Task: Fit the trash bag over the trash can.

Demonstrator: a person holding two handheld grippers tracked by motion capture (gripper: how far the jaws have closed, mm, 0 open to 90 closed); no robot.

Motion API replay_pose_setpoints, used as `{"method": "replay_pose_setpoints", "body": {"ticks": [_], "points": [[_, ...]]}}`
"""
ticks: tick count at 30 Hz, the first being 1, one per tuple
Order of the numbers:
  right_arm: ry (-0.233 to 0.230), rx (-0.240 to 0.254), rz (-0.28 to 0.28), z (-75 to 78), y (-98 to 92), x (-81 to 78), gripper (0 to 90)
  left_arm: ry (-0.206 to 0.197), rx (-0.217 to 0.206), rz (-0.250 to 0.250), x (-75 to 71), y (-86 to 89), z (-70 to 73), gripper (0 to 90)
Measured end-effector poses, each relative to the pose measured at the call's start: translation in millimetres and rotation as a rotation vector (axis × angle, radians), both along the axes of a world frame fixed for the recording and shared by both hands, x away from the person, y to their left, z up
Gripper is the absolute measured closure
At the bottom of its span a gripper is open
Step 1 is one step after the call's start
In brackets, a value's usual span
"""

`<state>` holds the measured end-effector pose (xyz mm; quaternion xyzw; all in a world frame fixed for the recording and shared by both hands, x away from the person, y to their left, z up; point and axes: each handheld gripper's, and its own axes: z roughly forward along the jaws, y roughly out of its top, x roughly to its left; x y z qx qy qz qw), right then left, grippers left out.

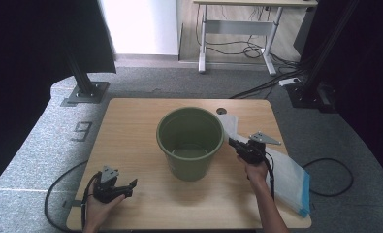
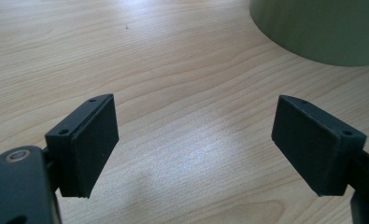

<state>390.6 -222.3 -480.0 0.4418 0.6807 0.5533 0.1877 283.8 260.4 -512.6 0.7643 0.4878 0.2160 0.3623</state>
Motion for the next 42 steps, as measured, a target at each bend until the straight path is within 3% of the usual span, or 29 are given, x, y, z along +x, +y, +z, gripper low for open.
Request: {"method": "replay_pose_setpoints", "body": {"ticks": [6,9,18,25,31,37,42], "points": [[-0.025,0.02,0.0,9.6,-2.7,-3.9,88.5,0.001,0.002,0.009,-0.3,1.0,-0.1,14.7],[-0.045,0.046,-0.008,17.3,-7.9,-7.4,88.5,0.008,-0.02,0.012,-2.0,2.7,-1.0,14.9],[-0.091,0.114,-0.024,36.7,-15.3,-14.9,88.5,0.006,-0.02,0.009,-1.2,2.7,-0.7,14.9],[-0.108,0.11,-0.019,43.5,-14.0,-18.4,88.5,0.002,-0.026,0.014,-1.5,4.4,0.2,14.9],[-0.126,0.123,-0.02,54.0,-17.3,-21.1,88.5,-0.008,-0.057,0.019,-2.5,8.3,5.2,15.0],[-0.167,0.067,-0.04,76.8,-21.7,-26.7,88.5,-0.002,-0.058,0.017,-1.5,6.2,3.0,15.2],[-0.198,0.062,-0.04,96.9,-27.4,-31.8,88.5,0.003,-0.042,0.013,-1.0,3.8,2.0,15.2]]}}
